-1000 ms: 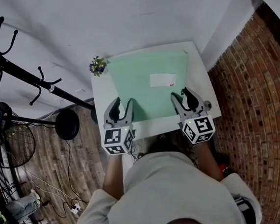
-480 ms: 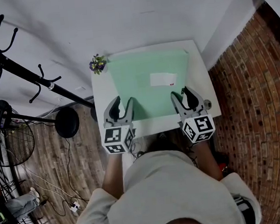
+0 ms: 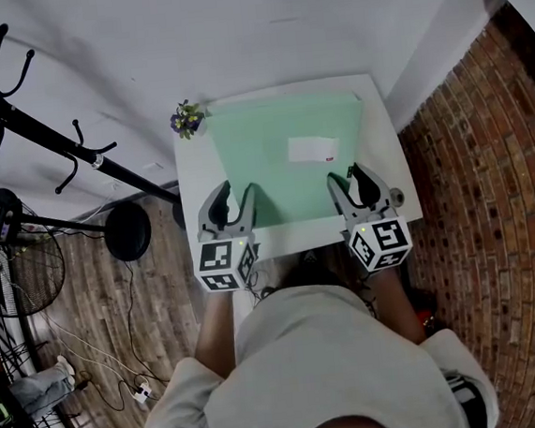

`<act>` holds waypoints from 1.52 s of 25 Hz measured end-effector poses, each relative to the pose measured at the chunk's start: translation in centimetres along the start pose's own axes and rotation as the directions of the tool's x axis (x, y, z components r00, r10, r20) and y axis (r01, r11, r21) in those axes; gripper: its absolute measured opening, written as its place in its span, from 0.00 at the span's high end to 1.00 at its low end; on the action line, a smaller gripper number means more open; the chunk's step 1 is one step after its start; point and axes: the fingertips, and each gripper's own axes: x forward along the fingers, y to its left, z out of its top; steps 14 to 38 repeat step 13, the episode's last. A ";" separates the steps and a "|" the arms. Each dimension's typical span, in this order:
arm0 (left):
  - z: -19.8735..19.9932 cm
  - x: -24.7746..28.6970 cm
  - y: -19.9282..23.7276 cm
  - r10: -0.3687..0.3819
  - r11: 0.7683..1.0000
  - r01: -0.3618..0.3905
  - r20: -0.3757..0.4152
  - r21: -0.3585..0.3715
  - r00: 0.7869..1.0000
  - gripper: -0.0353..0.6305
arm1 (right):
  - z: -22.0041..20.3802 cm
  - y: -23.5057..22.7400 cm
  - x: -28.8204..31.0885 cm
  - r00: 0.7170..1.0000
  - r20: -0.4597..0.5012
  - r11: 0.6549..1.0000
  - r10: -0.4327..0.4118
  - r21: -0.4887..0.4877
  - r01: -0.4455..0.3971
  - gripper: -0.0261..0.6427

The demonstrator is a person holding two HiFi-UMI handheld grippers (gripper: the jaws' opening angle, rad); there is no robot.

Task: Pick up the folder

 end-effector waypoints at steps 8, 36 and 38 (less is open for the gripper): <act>-0.1 -0.1 -0.1 -0.001 1.000 0.001 -0.004 0.002 1.000 0.66 | -0.1 0.1 -0.2 1.000 -0.005 1.000 -0.002 0.001 0.002 0.64; -0.1 -0.1 -0.1 -0.003 1.000 0.003 -0.005 0.002 1.000 0.66 | -0.1 0.0 -0.2 1.000 -0.007 1.000 -0.003 0.001 0.003 0.64; -0.1 -0.1 -0.1 -0.003 1.000 0.003 -0.005 0.002 1.000 0.66 | -0.1 0.0 -0.2 1.000 -0.007 1.000 -0.003 0.001 0.003 0.64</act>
